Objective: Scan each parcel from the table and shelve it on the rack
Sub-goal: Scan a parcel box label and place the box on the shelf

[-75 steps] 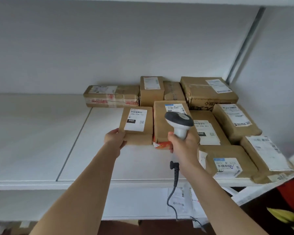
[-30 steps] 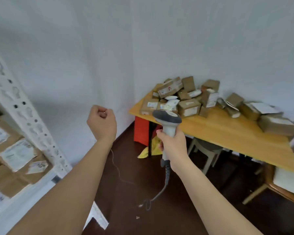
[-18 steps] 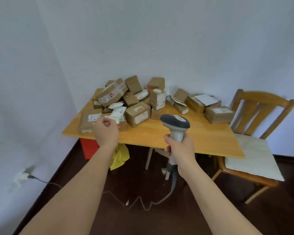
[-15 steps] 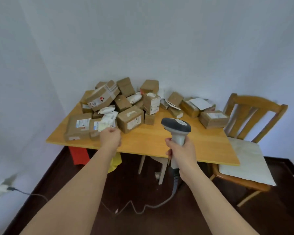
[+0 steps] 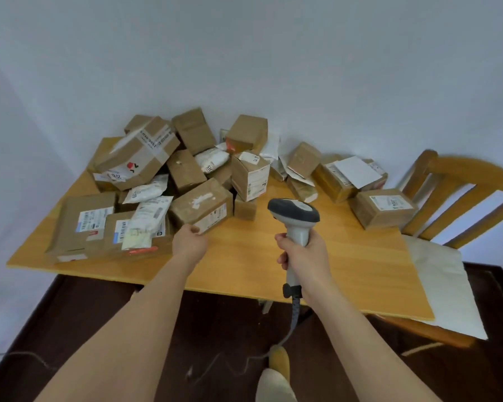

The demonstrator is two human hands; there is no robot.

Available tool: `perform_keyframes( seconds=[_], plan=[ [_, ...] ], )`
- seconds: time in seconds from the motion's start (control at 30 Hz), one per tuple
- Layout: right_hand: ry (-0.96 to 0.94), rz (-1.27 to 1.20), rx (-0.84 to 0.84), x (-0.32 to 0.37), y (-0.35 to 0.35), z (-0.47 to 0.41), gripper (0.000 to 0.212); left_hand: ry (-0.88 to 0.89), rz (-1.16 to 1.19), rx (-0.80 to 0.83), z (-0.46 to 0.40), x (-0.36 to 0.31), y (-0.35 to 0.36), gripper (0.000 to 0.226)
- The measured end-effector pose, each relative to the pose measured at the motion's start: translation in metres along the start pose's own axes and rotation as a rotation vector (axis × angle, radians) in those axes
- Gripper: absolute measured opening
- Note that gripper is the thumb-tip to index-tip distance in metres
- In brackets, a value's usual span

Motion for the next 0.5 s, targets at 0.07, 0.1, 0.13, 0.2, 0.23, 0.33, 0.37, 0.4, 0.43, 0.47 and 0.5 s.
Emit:
perform_keyframes(
  seconds=[0.07,0.1,0.13,0.2,0.23,0.33,0.37,0.4,0.43,0.47,0.5],
  plan=[
    [0.025,0.028,0.065,-0.005,0.011,-0.036,0.011,0.105,-0.187,-0.060,-0.026,-0.003,0.005,0.047],
    [0.041,0.041,0.093,-0.008,0.015,-0.051,0.011,0.152,-0.282,-0.087,-0.039,-0.005,0.007,0.051],
    [0.059,0.060,0.129,-0.010,0.020,-0.070,0.012,0.185,-0.362,-0.116,-0.053,-0.008,0.011,0.053],
    [0.092,0.114,0.203,-0.014,0.025,-0.104,0.013,0.219,-0.472,-0.152,-0.079,-0.019,0.020,0.058],
    [0.108,0.145,0.237,-0.016,0.027,-0.119,0.013,0.217,-0.494,-0.153,-0.091,-0.025,0.023,0.061],
    [0.141,0.213,0.330,-0.023,0.031,-0.158,0.011,0.214,-0.626,-0.146,-0.130,-0.036,0.034,0.076],
    [0.151,0.231,0.354,-0.025,0.032,-0.169,0.011,0.201,-0.714,-0.129,-0.142,-0.034,0.038,0.083],
    [0.164,0.246,0.372,-0.028,0.032,-0.178,0.011,0.174,-0.787,-0.100,-0.150,-0.030,0.043,0.089],
    [0.177,0.255,0.385,-0.032,0.033,-0.186,0.011,0.141,-0.827,-0.070,-0.154,-0.025,0.048,0.094],
    [0.189,0.261,0.395,-0.035,0.033,-0.193,0.011,0.114,-0.848,-0.049,-0.156,-0.021,0.053,0.097],
    [0.199,0.268,0.402,-0.037,0.032,-0.198,0.012,0.103,-0.866,-0.048,-0.157,-0.017,0.057,0.099]
  ],
)
Point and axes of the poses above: each hand's wrist, its own z-axis away from the middle knuckle, its own y-axis out of the palm, x = y × z, the point moved 2 cm from there along -z, towards the middle knuckle, and after that the axes turned 7 degrees about -z, right-handed, at the moved point
